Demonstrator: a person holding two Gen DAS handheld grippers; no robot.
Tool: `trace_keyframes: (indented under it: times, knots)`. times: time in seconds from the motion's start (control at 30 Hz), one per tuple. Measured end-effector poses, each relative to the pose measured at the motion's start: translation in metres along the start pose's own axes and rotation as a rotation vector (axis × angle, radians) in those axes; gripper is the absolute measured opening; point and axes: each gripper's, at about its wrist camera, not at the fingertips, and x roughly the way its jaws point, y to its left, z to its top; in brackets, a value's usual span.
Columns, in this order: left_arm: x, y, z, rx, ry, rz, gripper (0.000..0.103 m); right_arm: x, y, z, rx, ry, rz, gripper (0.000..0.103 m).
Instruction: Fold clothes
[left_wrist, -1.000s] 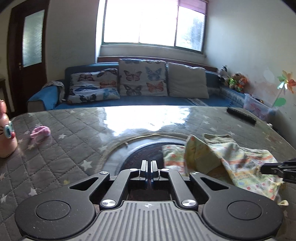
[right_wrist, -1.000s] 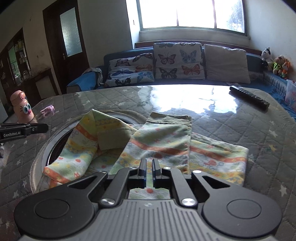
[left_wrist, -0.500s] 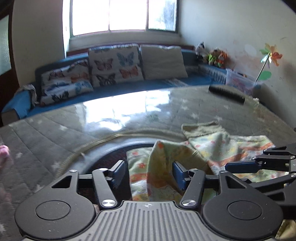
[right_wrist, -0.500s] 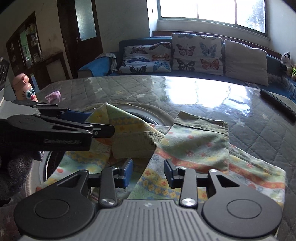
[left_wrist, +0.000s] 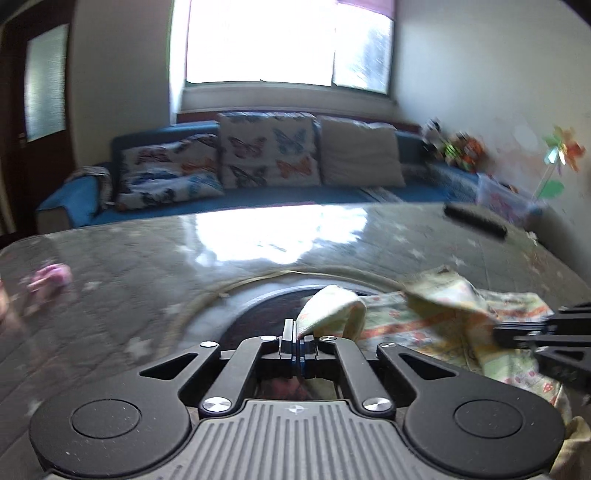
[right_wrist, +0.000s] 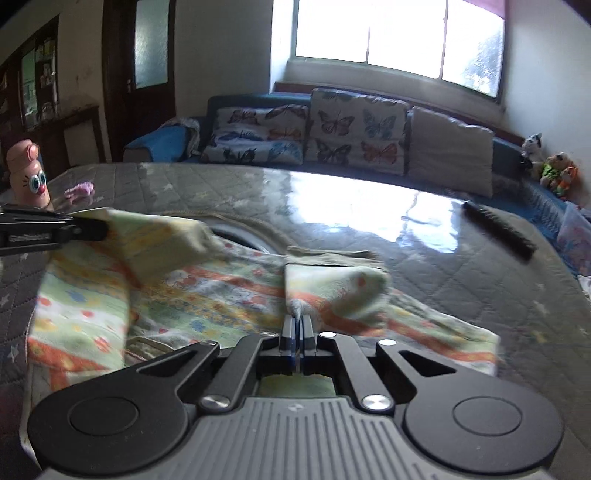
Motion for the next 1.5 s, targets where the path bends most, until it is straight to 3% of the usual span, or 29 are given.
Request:
trace_keyframes:
  times: [0.17, 0.37, 0.47, 0.63, 0.8, 0.87, 0.9, 0.97, 1.0, 1.03, 1.1, 1.23, 1.4, 1.5]
  knots:
    - [-0.055, 0.033, -0.022, -0.087, -0.043, 0.073, 0.002, -0.051, -0.030, -0.021, 0.075, -0.067, -0.067, 0.001]
    - [-0.108, 0.060, -0.067, -0.171, -0.027, 0.145, 0.002, -0.109, -0.063, -0.058, 0.160, -0.125, -0.175, 0.001]
    - [-0.121, 0.065, -0.091, -0.200, 0.011, 0.174, 0.002, -0.128, -0.080, -0.084, 0.223, -0.111, -0.239, 0.001]
    - [-0.137, 0.069, -0.112, -0.256, 0.045, 0.199, 0.002, -0.136, -0.112, -0.130, 0.400, -0.017, -0.312, 0.002]
    - [-0.135, 0.067, -0.119, -0.264, 0.088, 0.215, 0.006, -0.139, -0.122, -0.153, 0.448, 0.016, -0.330, 0.016]
    - [-0.136, 0.065, -0.117, -0.255, 0.086, 0.231, 0.006, -0.141, -0.118, -0.150, 0.417, 0.001, -0.328, 0.037]
    - [-0.137, 0.065, -0.115, -0.250, 0.081, 0.237, 0.008, -0.141, -0.116, -0.149, 0.404, -0.007, -0.324, 0.041]
    - [-0.138, 0.063, -0.112, -0.237, 0.068, 0.248, 0.024, -0.131, -0.110, -0.142, 0.355, -0.006, -0.298, 0.048]
    - [-0.138, 0.062, -0.111, -0.230, 0.061, 0.256, 0.045, -0.121, -0.106, -0.138, 0.331, 0.000, -0.293, 0.049]
    - [-0.139, 0.061, -0.110, -0.223, 0.054, 0.263, 0.054, -0.115, -0.102, -0.136, 0.301, 0.004, -0.295, 0.054]
    - [-0.140, 0.059, -0.108, -0.210, 0.043, 0.273, 0.056, -0.102, -0.094, -0.132, 0.238, 0.010, -0.304, 0.059]
    - [-0.141, 0.053, -0.103, -0.181, 0.019, 0.277, 0.087, -0.090, -0.093, -0.123, 0.177, -0.019, -0.325, 0.067]
    - [-0.137, 0.040, -0.094, -0.140, -0.011, 0.251, 0.103, -0.107, -0.132, -0.111, 0.329, -0.118, -0.371, 0.075]
    - [-0.130, 0.033, -0.090, -0.119, -0.012, 0.227, 0.103, -0.122, -0.155, -0.122, 0.421, -0.127, -0.424, 0.076]
